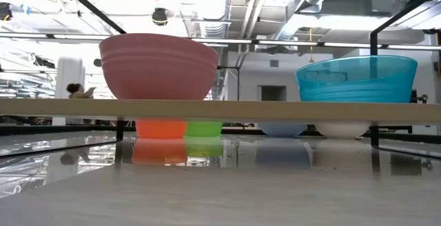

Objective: Place and stack bowls onto a shelf
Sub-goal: Stack the small pink bowl on top of the small blue bowl on the shelf

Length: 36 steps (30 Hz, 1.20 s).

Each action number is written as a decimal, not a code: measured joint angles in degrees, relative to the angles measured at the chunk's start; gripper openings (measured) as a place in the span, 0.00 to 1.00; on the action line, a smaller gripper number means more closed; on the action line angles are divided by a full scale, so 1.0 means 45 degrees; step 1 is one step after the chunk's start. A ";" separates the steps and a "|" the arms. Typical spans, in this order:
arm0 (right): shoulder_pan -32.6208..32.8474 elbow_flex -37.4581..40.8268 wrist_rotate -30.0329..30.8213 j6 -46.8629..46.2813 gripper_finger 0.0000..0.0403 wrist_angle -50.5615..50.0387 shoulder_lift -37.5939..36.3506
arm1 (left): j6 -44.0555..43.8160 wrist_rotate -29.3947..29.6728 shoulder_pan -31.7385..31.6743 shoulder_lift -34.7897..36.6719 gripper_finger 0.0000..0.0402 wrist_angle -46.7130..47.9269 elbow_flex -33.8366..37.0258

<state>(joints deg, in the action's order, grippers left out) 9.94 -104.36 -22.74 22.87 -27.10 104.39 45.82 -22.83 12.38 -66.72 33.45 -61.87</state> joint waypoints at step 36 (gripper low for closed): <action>-0.0490 -0.0423 -0.1033 0.1059 0.14 -0.1640 0.0643 | 0.0160 -0.0714 -0.0002 -0.0019 0.00 0.0085 0.0010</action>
<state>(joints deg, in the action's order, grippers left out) 7.74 -106.26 -27.39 27.63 -34.48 107.28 46.54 -26.04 12.37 -66.81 33.83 -61.82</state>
